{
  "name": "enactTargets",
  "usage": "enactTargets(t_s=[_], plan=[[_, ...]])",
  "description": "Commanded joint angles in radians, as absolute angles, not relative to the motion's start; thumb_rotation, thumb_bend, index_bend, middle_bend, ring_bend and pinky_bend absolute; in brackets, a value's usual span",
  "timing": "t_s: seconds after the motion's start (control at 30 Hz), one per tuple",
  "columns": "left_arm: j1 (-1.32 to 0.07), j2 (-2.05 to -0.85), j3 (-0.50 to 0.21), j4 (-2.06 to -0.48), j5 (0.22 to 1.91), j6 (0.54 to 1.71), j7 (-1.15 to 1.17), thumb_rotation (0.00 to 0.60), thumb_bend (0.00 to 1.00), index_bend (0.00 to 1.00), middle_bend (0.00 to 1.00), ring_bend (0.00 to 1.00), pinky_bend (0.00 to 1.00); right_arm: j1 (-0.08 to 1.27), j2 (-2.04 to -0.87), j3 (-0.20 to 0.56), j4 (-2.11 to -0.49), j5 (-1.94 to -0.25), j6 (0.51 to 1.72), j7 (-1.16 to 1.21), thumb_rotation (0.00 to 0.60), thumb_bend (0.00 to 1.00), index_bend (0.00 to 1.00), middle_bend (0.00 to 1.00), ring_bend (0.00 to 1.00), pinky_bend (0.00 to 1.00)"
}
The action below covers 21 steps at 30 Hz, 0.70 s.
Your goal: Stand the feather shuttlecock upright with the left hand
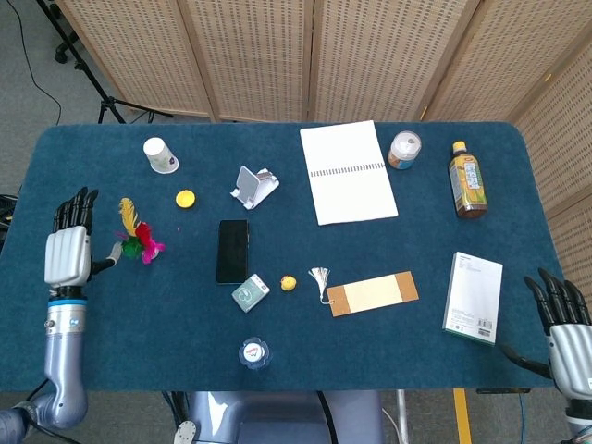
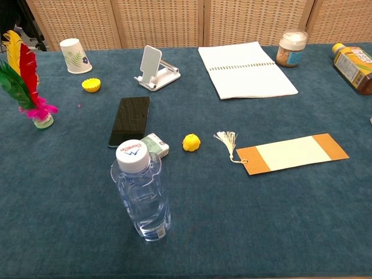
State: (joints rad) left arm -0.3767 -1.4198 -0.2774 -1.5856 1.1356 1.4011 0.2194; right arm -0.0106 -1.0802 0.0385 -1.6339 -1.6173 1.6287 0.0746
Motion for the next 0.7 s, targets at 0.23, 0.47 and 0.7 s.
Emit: enactTargets(t_s=[0.23,0.47,0.7], plan=[[-0.136,-1.274,-0.055,-1.646,1.467,1.698,0.134,0.600,0.28,0.00,0.00,0.00,0.00,-0.019,-1.074,0.040,-1.648,-1.632,1.654,0.074,0.600,0.00,0.00,0.00,0.00,0.00],[-0.052,-1.270,0.024,-1.595,1.521,1.732,0.086,0.600,0.28,0.00,0.00,0.00,0.00,-0.021,-1.077,0.037,-1.656,-1.644,1.659,0.054,0.600,0.00,0.00,0.00,0.00,0.00],[-0.034,-1.278,0.030,-1.571,1.544,1.722,0.099,0.600,0.28,0.00,0.00,0.00,0.00,-0.023,-1.080,0.035,-1.658,-1.649,1.660,0.037,0.600,0.00,0.00,0.00,0.00,0.00]])
